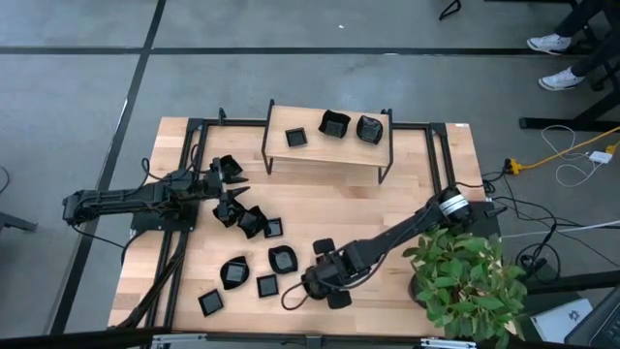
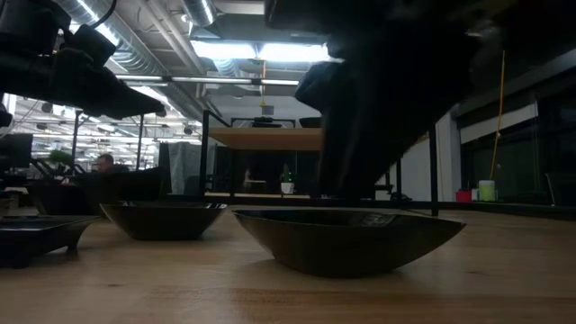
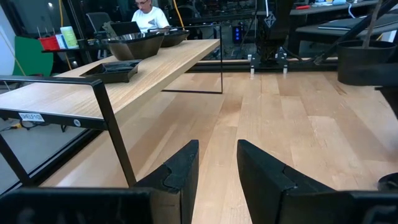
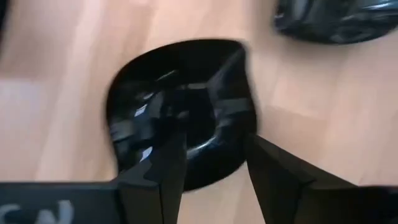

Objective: Pick & Place Mini shaped plates
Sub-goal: Stack the leaf-shaped plate on top of the leaf-shaped plate on the shelf

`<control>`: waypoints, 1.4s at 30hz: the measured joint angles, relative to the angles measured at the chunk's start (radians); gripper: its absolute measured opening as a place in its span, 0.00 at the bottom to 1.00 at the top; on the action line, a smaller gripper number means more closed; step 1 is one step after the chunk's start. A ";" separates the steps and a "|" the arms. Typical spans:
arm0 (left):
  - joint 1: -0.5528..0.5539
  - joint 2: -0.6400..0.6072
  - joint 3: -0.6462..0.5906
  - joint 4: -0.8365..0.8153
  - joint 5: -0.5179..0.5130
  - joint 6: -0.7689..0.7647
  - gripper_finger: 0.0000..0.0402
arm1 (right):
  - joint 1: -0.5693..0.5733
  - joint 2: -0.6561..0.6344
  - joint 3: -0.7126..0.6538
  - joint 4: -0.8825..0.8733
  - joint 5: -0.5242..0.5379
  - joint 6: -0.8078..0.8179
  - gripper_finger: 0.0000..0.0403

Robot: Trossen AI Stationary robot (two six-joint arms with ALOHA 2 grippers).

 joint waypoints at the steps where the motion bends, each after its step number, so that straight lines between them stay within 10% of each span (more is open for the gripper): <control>1: 0.000 0.000 0.000 0.000 0.000 0.000 0.26 | -0.003 0.004 0.000 0.003 0.009 0.015 0.41; 22: 0.000 0.000 0.000 0.000 0.000 0.000 0.26 | -0.038 0.045 0.000 0.001 0.015 0.051 0.40; 42: 0.000 0.000 0.000 0.000 0.000 0.000 0.26 | -0.039 0.056 0.002 -0.005 -0.039 0.043 0.01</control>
